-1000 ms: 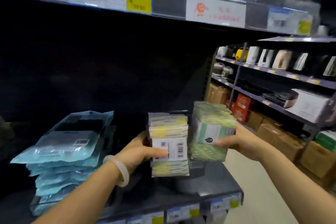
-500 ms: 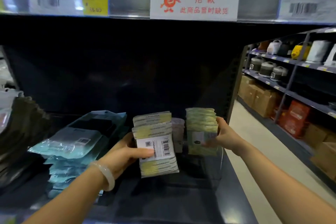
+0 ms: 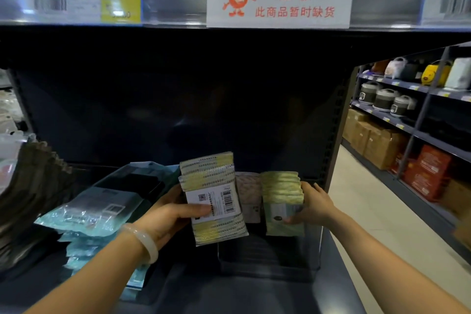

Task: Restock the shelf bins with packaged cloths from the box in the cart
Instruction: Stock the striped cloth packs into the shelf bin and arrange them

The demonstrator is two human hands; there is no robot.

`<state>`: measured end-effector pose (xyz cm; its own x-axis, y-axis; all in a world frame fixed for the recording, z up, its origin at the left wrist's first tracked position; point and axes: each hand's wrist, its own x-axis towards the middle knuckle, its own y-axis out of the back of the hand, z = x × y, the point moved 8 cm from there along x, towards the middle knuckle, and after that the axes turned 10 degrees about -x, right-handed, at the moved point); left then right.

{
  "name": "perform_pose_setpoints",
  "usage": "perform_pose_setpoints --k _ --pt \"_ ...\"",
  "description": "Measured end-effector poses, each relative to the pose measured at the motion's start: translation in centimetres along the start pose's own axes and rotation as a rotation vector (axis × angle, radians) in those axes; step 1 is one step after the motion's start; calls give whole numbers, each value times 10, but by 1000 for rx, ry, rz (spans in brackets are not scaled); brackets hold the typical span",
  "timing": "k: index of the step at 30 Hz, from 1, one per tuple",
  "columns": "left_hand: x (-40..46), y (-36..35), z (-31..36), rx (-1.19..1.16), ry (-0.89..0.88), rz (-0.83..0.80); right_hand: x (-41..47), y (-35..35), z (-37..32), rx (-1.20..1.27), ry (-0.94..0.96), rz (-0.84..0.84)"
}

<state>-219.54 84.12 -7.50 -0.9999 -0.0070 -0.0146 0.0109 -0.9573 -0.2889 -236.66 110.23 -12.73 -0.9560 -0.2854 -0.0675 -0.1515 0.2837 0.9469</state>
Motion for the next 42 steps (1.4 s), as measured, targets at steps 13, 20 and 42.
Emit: perform_pose_setpoints --k 13,20,42 --pt "12 7 6 -22 -38 -37 -19 20 -50 -400 189 210" --pt "8 14 8 -31 -38 -30 -14 23 -60 -524 137 302" --pt "-3 18 3 -93 -3 11 -2 18 -72 -553 127 325"
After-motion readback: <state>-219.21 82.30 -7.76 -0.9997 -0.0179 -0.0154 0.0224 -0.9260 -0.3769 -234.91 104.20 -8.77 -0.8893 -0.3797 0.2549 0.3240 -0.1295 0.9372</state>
